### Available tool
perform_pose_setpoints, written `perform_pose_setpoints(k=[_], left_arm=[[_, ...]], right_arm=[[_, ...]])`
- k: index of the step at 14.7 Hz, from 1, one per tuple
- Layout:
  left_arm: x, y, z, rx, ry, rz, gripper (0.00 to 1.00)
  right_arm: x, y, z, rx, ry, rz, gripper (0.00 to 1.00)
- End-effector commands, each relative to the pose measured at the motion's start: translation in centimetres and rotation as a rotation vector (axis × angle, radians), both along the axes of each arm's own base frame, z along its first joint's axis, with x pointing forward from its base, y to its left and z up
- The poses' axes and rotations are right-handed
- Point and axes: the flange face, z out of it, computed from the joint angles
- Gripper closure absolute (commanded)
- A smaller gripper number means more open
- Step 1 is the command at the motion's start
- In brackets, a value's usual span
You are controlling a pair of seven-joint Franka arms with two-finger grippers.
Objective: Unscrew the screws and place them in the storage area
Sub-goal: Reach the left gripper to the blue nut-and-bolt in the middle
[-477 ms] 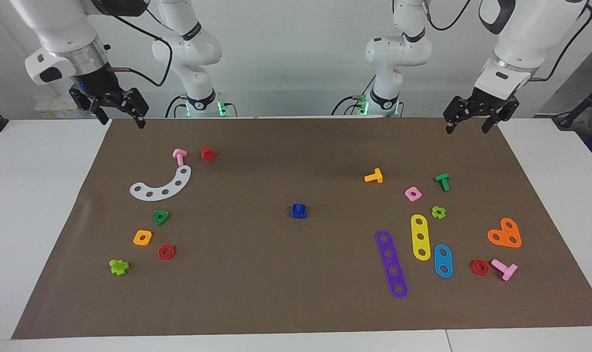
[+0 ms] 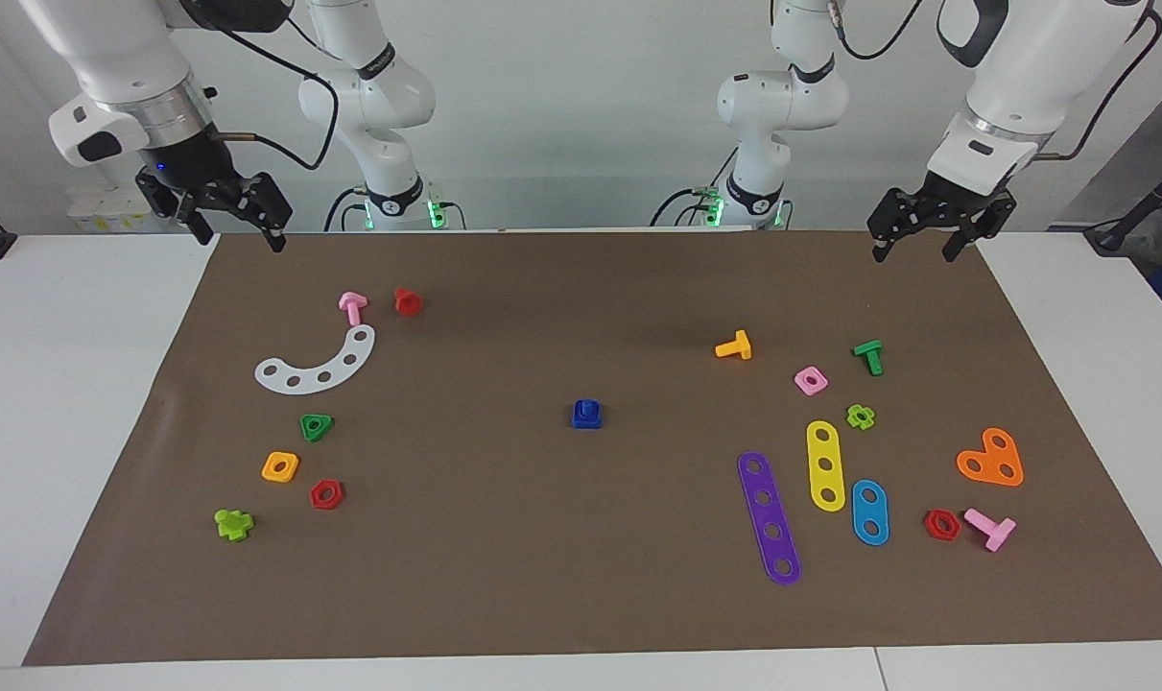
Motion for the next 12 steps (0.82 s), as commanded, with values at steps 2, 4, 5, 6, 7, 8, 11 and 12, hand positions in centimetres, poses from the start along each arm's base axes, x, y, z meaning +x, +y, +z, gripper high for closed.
perform_pose_setpoints(k=[2, 4, 5, 6, 7, 8, 11, 12], left_arm=[[-0.7, -5.1, -1.0, -0.097, -0.019, 0.073, 0.02], [-0.3, -8.2, -2.1, -0.151, -0.032, 0.115, 0.02], [0.0, -9.8, -2.9, -0.171, -0.042, 0.129, 0.02], [0.3, -11.8, -3.7, -0.184, -0.050, 0.132, 0.03], [0.8, -13.8, -4.8, -0.189, -0.053, 0.139, 0.03], [1.4, -16.0, -5.9, -0.197, -0.062, 0.160, 0.03], [2.6, -22.0, -10.0, -0.219, -0.094, 0.183, 0.04], [2.6, -23.7, -11.3, -0.221, -0.096, 0.183, 0.07]], right_arm=[[-0.2, 0.0, -0.1, 0.018, -0.007, 0.013, 0.00], [-0.2, 0.0, -0.1, 0.018, -0.007, 0.013, 0.00], [-0.2, 0.0, -0.1, 0.018, -0.007, 0.013, 0.00], [-0.2, 0.0, -0.1, 0.018, -0.007, 0.013, 0.00], [-0.2, 0.0, -0.1, 0.018, -0.007, 0.013, 0.00], [-0.2, 0.0, -0.1, 0.018, -0.007, 0.013, 0.00], [-0.2, 0.0, 0.0, 0.018, -0.009, 0.013, 0.00], [-0.2, 0.0, -0.2, 0.019, -0.006, 0.013, 0.00]])
